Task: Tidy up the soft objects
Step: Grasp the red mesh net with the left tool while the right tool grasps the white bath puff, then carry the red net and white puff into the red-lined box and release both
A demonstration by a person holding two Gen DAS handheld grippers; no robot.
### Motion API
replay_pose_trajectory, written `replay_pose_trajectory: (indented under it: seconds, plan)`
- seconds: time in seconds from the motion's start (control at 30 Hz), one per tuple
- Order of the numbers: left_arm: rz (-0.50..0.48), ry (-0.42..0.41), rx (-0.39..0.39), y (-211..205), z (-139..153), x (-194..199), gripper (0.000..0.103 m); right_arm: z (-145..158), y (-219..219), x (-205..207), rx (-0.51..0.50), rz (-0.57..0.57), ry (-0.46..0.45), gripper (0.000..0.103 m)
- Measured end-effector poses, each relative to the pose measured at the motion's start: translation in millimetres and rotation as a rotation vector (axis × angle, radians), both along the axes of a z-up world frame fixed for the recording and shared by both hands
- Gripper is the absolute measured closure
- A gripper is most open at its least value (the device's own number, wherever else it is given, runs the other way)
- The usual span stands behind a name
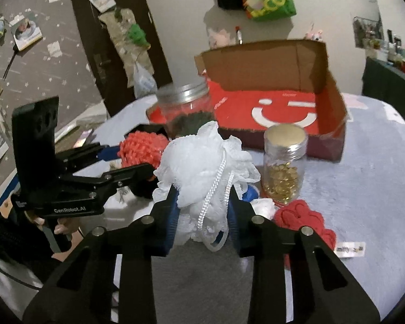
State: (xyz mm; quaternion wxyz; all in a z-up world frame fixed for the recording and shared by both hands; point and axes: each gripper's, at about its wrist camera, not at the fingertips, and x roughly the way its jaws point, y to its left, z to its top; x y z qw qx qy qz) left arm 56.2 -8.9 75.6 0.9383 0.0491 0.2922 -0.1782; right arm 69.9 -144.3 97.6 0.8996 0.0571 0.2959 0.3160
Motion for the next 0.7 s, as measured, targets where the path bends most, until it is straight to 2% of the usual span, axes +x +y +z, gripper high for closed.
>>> replay_pose_trajectory:
  seconds: [0.33, 0.53, 0.7]
  plan:
    - [0.007, -0.032, -0.026, 13.4, 18.5, -11.3, 0.044, 22.5, -16.9, -17.5, 0.042, -0.065, -0.074, 0.074]
    - [0.008, -0.087, -0.033, 27.6, 45.7, -9.7, 0.044, 49.3, -25.0, -18.1, 0.038, -0.079, -0.14, 0.074]
    - [-0.01, -0.121, -0.025, 37.9, 71.6, 9.0, 0.044, 78.3, -26.0, 0.7, -0.005, -0.081, -0.187, 0.074]
